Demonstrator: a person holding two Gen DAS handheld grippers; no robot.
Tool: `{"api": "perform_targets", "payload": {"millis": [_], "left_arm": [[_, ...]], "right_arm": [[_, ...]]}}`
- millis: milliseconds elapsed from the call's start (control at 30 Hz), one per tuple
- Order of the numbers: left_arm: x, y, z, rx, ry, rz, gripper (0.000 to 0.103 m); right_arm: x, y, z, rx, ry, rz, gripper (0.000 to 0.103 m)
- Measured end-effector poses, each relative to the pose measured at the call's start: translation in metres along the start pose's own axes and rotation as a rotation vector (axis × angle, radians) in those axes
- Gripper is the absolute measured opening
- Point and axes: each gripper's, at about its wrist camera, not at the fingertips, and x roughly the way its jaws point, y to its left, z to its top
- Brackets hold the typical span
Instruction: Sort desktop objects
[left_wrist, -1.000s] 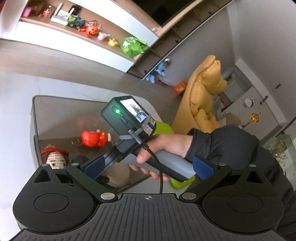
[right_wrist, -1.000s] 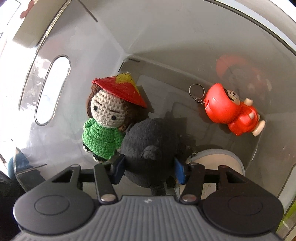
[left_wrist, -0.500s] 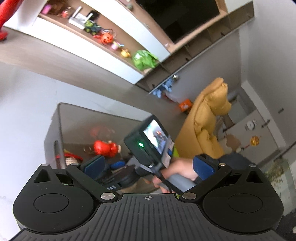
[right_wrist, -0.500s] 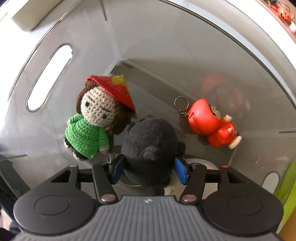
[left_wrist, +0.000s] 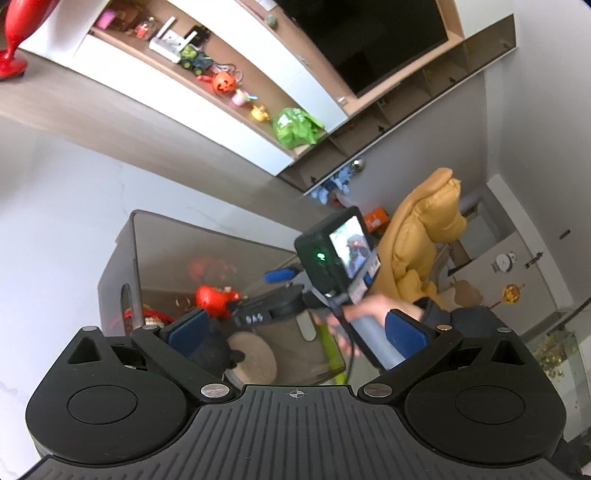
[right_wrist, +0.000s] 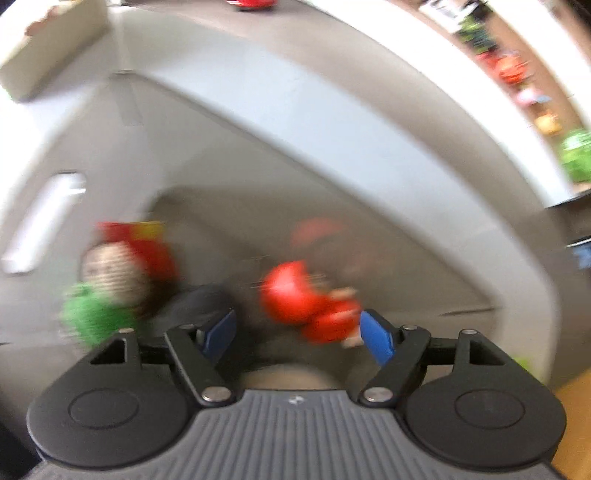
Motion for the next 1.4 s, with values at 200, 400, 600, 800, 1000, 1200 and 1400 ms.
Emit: {"api": "perform_targets", "payload": {"millis": [200, 400, 600, 800, 1000, 1200, 1400], "left_arm": [[0.009, -0.010, -0.004, 0.055, 0.007, 0.054, 0.103], [0.027, -0.014, -0.010, 0.076, 0.056, 0.081, 0.103], [0.036, -0.024, -0.017, 0.111, 0.076, 0.108, 0.103], [0.029, -0.038, -0.026, 0.161, 0.087, 0.077, 0.103], [0.021, -0.047, -0.032, 0.203, 0.079, 0.057, 0.103], [0.021, -0.038, -0.029, 0.161, 0.077, 0.071, 0.103], [0.014, -0.027, -0.023, 0.123, 0.057, 0.079, 0.103]], "right_arm": [[0.068, 0.061, -0.024, -0.046, 0.060, -0.063, 0.066], [0.040, 0.076, -0.028, -0.071, 0.013, 0.028, 0.069], [0.005, 0.112, -0.032, -0.238, 0.019, 0.258, 0.081], [0.022, 0.105, -0.014, -0.077, 0.109, 0.376, 0.086], [0.021, 0.111, -0.015, -0.091, 0.149, 0.490, 0.086], [0.026, 0.140, -0.020, -0.086, 0.175, 0.295, 0.066], [0.037, 0.093, -0.026, 0.397, 0.357, 0.568, 0.063]]}}
